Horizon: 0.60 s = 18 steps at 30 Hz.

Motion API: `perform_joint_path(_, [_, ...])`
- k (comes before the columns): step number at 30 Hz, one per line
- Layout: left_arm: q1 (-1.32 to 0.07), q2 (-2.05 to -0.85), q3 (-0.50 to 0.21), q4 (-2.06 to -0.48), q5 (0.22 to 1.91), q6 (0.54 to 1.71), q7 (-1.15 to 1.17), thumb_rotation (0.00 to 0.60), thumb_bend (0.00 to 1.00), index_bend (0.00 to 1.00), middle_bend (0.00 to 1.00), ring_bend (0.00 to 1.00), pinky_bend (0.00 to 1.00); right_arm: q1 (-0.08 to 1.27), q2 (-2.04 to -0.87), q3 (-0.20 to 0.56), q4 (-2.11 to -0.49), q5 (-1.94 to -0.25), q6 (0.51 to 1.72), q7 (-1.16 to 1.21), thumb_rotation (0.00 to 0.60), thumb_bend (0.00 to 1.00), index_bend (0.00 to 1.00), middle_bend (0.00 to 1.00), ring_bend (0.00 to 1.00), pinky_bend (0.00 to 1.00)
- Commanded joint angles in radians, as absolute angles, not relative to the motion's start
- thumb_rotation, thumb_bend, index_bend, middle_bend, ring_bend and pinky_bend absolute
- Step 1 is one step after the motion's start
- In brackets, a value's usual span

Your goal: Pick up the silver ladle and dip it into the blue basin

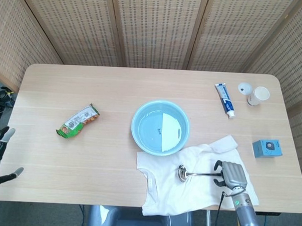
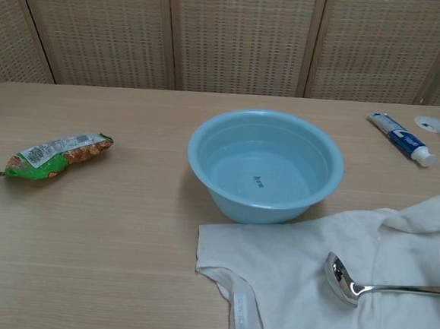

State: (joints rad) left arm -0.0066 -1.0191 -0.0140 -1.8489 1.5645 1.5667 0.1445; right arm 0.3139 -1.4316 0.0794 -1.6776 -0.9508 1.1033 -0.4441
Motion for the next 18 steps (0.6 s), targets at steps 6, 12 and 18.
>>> perform_joint_path(6, [-0.003,-1.012,-0.015,-1.849,1.564,1.573,0.132,0.6,0.0,0.0,0.0,0.0,0.0,0.317,-1.498,0.078,-1.595,-0.908,1.134,-0.47,0.6,0.44,0.49,1.0,1.0,1.0])
perform_joint_path(12, [-0.006,-1.011,-0.016,-1.848,1.56,1.569,0.129,0.6,0.0,0.0,0.0,0.0,0.0,0.324,-1.539,0.076,-1.542,-0.894,1.124,-0.468,0.6,0.44,0.49,1.0,1.0,1.0])
perform_joint_path(18, [-0.005,-1.01,-0.018,-1.848,1.555,1.571,0.127,0.6,0.0,0.0,0.0,0.0,0.0,0.328,-1.562,0.077,-1.511,-0.888,1.119,-0.469,0.6,0.45,0.5,1.0,1.0,1.0])
